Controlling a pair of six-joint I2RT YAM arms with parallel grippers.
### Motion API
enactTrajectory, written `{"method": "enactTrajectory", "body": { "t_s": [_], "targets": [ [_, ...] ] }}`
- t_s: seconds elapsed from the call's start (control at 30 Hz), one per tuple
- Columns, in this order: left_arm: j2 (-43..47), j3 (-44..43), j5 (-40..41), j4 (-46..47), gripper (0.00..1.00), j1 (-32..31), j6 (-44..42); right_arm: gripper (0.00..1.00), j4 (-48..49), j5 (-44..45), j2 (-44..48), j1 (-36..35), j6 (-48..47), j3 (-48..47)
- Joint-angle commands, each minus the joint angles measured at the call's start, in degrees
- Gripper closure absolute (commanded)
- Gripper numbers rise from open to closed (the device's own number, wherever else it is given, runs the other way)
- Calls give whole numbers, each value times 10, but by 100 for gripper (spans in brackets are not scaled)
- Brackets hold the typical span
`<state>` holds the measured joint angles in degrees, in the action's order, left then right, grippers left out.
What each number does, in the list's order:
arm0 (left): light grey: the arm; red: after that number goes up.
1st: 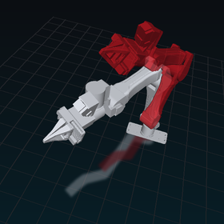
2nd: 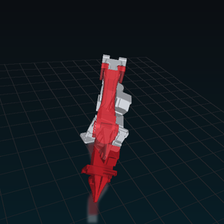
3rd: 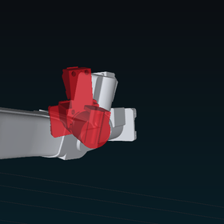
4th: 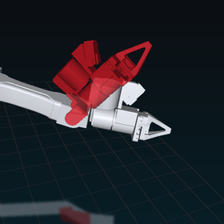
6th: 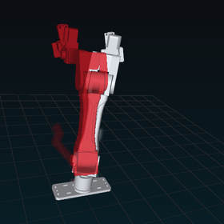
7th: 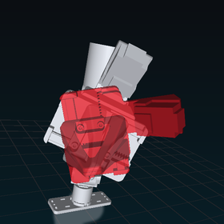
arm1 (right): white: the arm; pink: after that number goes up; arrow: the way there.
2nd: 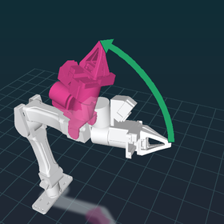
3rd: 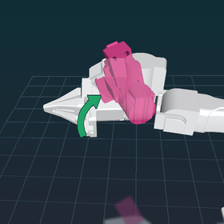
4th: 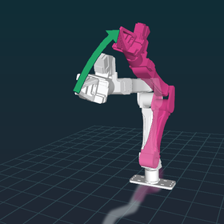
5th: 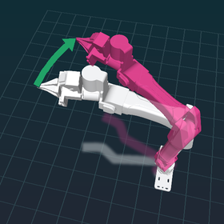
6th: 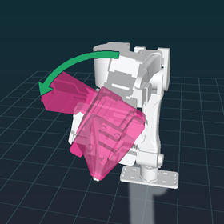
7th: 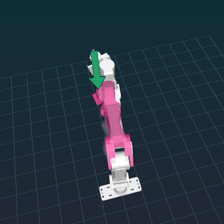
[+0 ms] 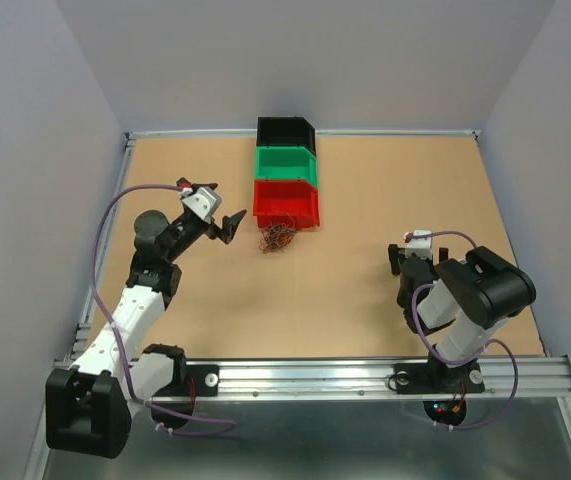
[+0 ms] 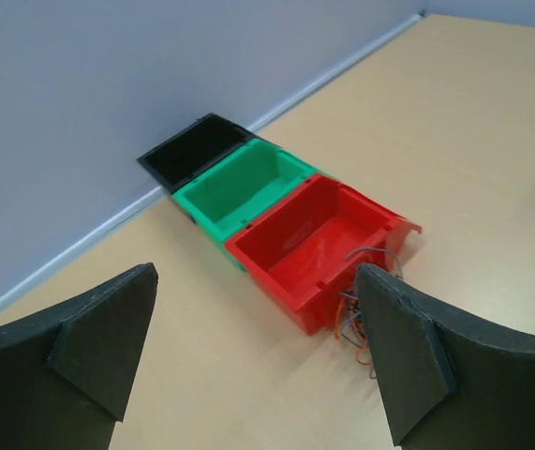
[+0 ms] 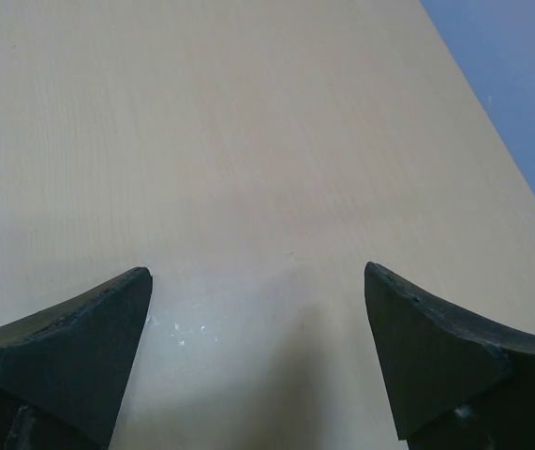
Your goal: Untangle the cables
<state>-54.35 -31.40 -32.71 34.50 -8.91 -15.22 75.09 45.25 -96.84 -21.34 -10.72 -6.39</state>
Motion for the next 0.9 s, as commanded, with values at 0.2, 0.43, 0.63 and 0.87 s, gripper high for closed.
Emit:
{"method": "enactTrajectory", "body": {
  "t_s": [0.2, 0.43, 0.63, 0.87],
  "targets": [
    [-65, -22, 67, -77, 1, -163, -130, 0, 127, 19, 7, 2, 3, -79],
    [-220, -112, 211, -161, 1, -232, -103, 0, 63, 161, -56, -16, -25, -174],
    [-306, -161, 237, -203, 1, -232, -91, 0, 120, 200, -43, -22, -33, -145],
    [-384, -211, 244, -253, 27, -232, -87, 0, 129, 196, 15, -48, -62, -132]
  ]
}}
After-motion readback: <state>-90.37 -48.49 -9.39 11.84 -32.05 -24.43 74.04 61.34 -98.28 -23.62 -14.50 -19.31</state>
